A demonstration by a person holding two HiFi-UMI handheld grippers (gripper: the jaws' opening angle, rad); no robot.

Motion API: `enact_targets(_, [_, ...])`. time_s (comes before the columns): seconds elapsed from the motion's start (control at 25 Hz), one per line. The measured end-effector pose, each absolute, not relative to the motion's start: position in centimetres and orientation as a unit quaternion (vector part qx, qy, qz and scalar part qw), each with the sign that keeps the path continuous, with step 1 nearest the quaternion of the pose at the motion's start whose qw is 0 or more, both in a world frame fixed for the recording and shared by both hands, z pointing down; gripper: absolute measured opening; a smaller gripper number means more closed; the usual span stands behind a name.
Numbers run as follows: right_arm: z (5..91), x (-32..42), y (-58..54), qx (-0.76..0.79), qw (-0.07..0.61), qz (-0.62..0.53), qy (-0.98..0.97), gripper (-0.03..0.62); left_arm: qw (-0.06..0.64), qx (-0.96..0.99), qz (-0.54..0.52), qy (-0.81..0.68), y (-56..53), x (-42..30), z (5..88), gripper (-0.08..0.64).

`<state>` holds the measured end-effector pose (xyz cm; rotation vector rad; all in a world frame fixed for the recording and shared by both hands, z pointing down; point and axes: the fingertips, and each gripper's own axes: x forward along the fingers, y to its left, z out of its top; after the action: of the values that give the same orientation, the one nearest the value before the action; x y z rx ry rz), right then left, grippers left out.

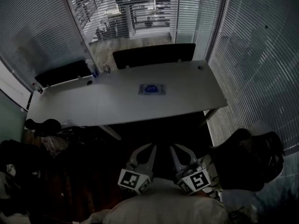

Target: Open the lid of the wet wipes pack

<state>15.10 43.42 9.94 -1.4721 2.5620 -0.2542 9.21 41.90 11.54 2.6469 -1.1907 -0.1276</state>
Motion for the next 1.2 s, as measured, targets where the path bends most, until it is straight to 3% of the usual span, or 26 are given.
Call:
enact_targets(0.56, [11.7, 14.8, 36.5, -0.498, 0.075, -0.093, 0.859, 0.000, 0.115, 0.910, -0.029, -0.396, 35.2, 9.7, 12.9, 0.003])
enact_targets(1.2, [9.3, 8.7, 19.7, -0.532, 0.066, -0.085, 0.840, 0.000, 0.126, 0.923, -0.031, -0.361, 17.8, 3.4, 11.1, 0.003])
